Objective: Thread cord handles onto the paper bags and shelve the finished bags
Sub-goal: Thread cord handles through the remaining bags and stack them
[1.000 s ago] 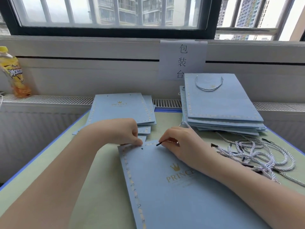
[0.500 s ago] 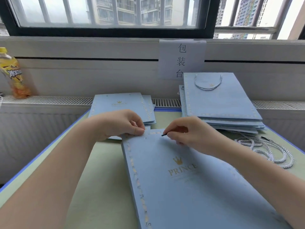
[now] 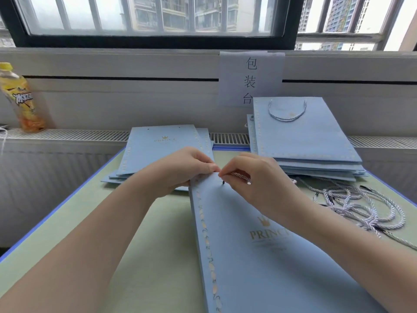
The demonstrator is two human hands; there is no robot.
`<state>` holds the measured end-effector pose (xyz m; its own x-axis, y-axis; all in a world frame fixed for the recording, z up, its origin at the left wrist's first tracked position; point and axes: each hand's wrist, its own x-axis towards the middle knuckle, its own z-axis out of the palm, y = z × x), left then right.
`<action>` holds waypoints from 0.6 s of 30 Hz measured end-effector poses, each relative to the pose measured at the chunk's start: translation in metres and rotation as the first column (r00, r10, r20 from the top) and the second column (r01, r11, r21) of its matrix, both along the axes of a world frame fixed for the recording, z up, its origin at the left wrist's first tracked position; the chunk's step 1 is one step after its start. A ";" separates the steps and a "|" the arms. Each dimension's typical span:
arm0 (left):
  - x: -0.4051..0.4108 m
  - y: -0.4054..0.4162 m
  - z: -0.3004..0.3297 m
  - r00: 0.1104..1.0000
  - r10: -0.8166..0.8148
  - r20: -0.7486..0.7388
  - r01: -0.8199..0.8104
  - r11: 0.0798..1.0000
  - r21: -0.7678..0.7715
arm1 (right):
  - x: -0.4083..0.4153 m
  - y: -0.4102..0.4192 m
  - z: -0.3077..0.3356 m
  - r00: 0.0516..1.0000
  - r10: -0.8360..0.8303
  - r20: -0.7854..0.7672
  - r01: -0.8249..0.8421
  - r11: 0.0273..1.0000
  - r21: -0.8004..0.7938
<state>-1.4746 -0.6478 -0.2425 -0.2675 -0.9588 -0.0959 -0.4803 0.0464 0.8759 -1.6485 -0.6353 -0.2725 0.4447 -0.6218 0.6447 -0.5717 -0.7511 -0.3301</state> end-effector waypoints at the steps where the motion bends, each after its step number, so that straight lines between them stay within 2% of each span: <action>1: 0.000 0.000 0.001 1.000 -0.002 -0.022 0.002 1.000 0.003 | 0.002 0.001 -0.001 0.999 0.004 0.032 -0.003 1.000 -0.018; 6: -0.004 0.001 0.001 0.997 0.036 -0.063 -0.036 0.999 -0.002 | 0.003 0.001 -0.002 0.994 0.033 0.100 -0.027 0.998 -0.060; 10: -0.006 0.002 0.000 0.998 0.034 -0.060 -0.034 0.999 -0.004 | 0.001 -0.001 -0.002 0.993 0.096 0.069 -0.097 0.995 0.013; 15: -0.009 0.003 0.000 0.992 0.061 -0.108 -0.058 0.998 0.032 | -0.001 0.000 0.004 0.970 0.092 0.225 -0.164 0.931 0.327; 18: -0.011 0.003 -0.002 0.987 0.086 -0.133 -0.084 0.996 0.026 | -0.002 0.001 0.005 0.976 0.073 0.207 -0.157 0.891 0.426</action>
<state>-1.4855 -0.6446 -0.2441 -0.1968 -0.9768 -0.0844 -0.3605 -0.0080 0.9327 -1.6510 -0.6346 -0.2670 0.4322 -0.8106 0.3951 -0.3890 -0.5629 -0.7293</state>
